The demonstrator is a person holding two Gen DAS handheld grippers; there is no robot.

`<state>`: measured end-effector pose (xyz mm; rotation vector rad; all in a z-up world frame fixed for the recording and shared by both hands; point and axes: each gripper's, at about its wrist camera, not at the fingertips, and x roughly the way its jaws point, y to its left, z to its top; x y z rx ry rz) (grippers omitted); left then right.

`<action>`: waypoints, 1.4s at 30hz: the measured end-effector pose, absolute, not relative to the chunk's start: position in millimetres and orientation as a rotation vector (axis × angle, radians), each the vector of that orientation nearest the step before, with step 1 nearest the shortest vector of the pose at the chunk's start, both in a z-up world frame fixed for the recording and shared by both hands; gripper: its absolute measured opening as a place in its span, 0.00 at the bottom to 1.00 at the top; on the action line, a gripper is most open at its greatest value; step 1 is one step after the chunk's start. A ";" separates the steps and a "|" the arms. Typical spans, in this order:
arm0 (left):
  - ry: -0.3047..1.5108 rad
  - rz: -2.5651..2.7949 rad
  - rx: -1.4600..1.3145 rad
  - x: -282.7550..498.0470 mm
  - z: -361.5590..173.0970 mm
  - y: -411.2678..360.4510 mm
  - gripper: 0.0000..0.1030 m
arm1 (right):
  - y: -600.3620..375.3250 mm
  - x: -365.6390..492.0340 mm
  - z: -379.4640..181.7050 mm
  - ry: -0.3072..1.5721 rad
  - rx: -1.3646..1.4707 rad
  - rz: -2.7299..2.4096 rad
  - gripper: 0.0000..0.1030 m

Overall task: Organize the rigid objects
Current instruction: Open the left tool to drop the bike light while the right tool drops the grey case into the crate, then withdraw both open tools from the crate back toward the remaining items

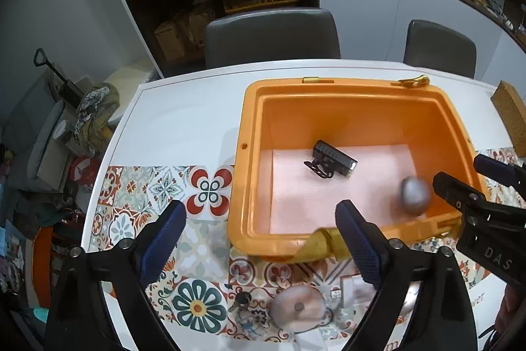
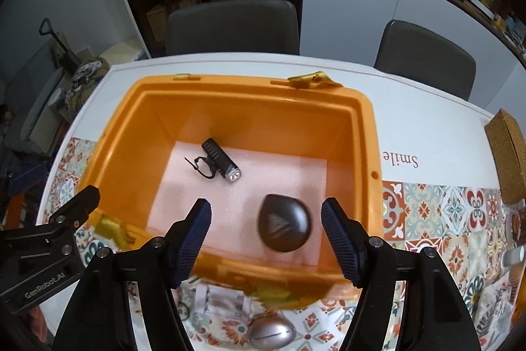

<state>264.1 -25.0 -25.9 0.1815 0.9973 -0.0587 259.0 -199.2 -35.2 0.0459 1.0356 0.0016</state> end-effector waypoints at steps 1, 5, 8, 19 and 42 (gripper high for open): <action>0.993 -0.062 0.174 261.0 -23.8 -24.1 0.93 | -199.7 255.3 -33.0 1.028 0.047 0.003 0.68; 0.985 -0.076 0.146 249.5 -16.6 -21.8 0.93 | -203.1 236.3 -22.5 0.992 0.066 0.010 0.68; 0.969 -0.075 0.143 239.5 -10.2 -21.7 0.93 | -204.8 224.5 -15.5 0.971 0.076 0.018 0.68; 0.926 -0.070 0.137 204.4 1.2 -20.7 0.95 | -209.2 180.6 3.0 0.888 0.096 0.024 0.68; 1.003 -0.012 0.090 135.5 -47.0 -17.4 0.95 | -216.4 120.3 -33.9 0.893 0.088 0.051 0.77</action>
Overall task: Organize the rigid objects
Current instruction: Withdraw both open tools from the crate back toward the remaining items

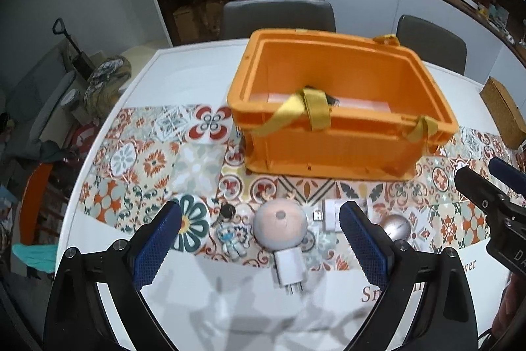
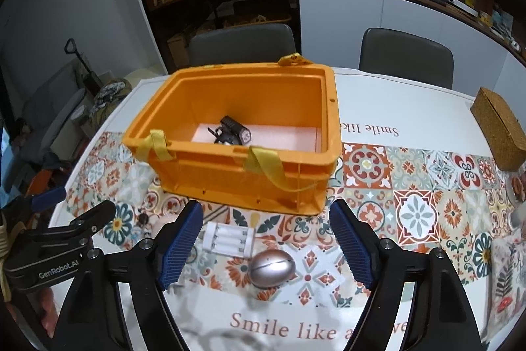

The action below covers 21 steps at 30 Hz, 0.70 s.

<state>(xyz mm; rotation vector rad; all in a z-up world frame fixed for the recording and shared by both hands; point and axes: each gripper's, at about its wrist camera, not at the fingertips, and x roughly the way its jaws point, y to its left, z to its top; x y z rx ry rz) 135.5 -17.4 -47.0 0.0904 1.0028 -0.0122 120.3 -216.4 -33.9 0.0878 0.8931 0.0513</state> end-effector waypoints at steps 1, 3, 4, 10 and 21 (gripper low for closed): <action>1.012 -0.016 0.079 134.2 -50.4 -17.5 0.95 | -215.9 120.1 -36.3 0.896 0.080 0.056 0.77; 1.027 -0.012 0.066 132.0 -55.9 -17.6 0.95 | -214.3 119.0 -41.0 0.899 0.067 0.064 0.78; 1.030 -0.008 0.065 131.3 -57.8 -17.4 0.95 | -214.0 119.1 -43.0 0.901 0.065 0.070 0.78; 1.057 0.032 0.057 126.0 -73.2 -15.3 0.95 | -214.8 121.2 -61.2 0.930 0.071 0.100 0.78; 1.144 0.069 0.048 123.2 -111.5 -18.0 0.95 | -215.6 123.1 -103.0 1.009 0.061 0.127 0.78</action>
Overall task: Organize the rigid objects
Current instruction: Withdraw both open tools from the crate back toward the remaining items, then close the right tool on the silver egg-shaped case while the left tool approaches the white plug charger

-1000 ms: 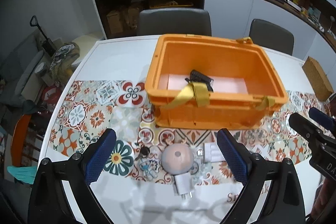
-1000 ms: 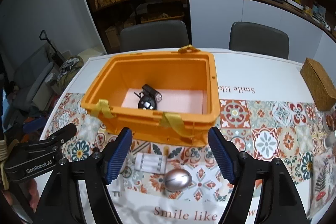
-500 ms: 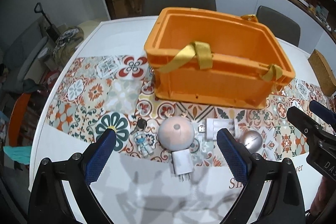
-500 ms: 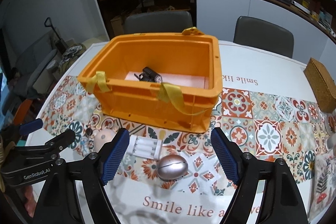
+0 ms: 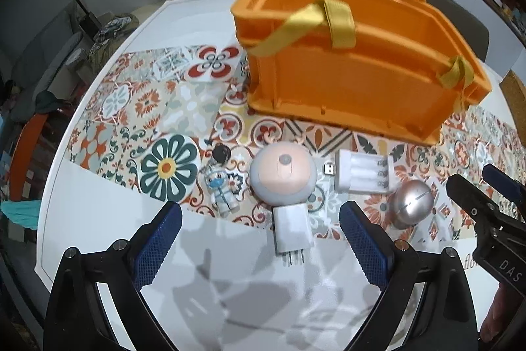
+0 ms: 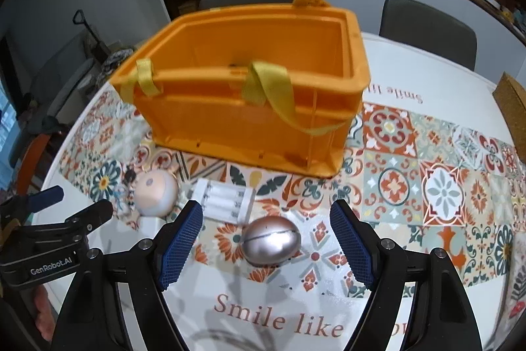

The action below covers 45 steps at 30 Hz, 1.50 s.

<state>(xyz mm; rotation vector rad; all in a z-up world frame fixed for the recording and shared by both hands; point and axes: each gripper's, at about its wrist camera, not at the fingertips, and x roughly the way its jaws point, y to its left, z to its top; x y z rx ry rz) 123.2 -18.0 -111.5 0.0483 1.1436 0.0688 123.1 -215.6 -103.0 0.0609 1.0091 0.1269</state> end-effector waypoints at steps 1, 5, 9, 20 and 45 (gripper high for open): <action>1.148 0.068 0.054 122.7 -113.5 -20.0 0.95 | -215.0 123.8 -106.9 1.019 0.055 0.129 0.78; 1.177 0.060 0.074 121.5 -126.2 -25.1 0.95 | -214.1 126.2 -120.7 1.052 0.029 0.121 0.78; 1.203 0.056 0.086 121.2 -138.6 -28.3 0.95 | -214.6 127.6 -129.5 1.068 0.018 0.125 0.78; 1.257 0.044 0.118 123.0 -167.4 -35.6 0.95 | -212.0 133.1 -159.0 1.133 -0.016 0.141 0.78; 1.316 0.049 0.133 133.0 -196.4 -31.2 0.95 | -203.3 154.6 -198.6 1.191 -0.074 0.144 0.64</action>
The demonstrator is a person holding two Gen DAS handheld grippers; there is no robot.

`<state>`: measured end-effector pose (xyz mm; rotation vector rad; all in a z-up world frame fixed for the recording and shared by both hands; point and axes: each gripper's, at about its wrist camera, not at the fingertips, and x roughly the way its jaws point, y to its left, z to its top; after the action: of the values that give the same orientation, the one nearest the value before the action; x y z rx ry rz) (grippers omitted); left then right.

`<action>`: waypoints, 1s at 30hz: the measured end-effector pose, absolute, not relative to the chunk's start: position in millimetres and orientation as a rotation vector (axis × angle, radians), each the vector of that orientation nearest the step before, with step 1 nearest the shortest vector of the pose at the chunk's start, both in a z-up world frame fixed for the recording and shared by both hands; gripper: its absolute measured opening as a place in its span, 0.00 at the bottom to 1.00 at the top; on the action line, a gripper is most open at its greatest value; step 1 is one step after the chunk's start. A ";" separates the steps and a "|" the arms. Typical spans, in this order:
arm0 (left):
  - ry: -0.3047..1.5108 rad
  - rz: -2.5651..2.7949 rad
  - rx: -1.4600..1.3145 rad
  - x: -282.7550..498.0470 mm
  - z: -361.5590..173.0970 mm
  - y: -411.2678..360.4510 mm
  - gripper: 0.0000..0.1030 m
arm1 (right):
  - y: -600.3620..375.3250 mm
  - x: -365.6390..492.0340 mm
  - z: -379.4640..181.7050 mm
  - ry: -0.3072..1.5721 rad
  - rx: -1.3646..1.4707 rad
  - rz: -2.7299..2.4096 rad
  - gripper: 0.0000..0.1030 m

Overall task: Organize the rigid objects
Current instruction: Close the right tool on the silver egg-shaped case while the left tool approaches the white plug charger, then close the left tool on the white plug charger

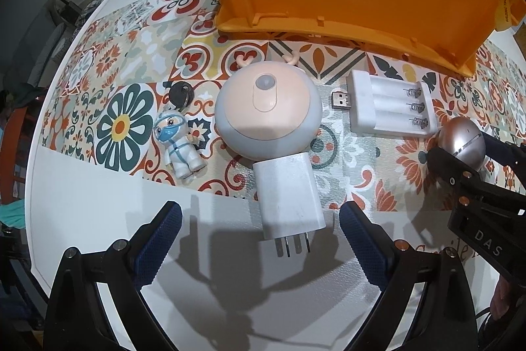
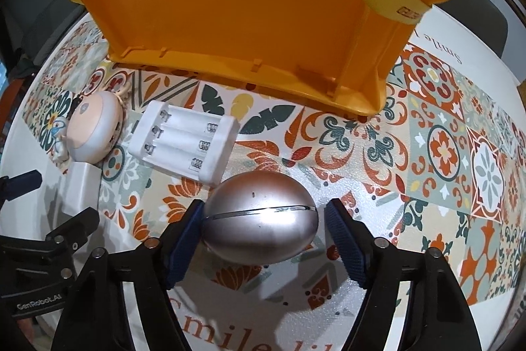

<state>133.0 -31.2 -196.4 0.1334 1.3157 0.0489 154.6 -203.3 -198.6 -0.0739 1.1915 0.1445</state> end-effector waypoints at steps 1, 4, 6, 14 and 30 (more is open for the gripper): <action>1.315 0.048 0.136 132.6 -196.5 -31.2 0.95 | -199.3 154.9 -199.4 1.188 -0.083 0.142 0.64; 1.307 0.037 0.142 129.6 -195.6 -31.8 0.95 | -196.0 153.5 -200.2 1.182 -0.085 0.134 0.64; 1.296 0.023 0.142 126.2 -193.2 -31.1 0.95 | -195.4 150.4 -200.0 1.182 -0.074 0.120 0.64; 1.229 -0.058 0.107 104.2 -178.2 -17.4 0.95 | -193.6 127.5 -175.8 1.131 -0.035 0.098 0.64; 1.222 -0.169 0.043 107.8 -181.5 -18.2 0.78 | -183.9 94.7 -160.3 1.142 0.010 0.082 0.64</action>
<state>107.8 -18.2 -181.5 0.0431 1.2221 -0.1691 94.7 -183.9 -160.3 0.0103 1.1418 0.0816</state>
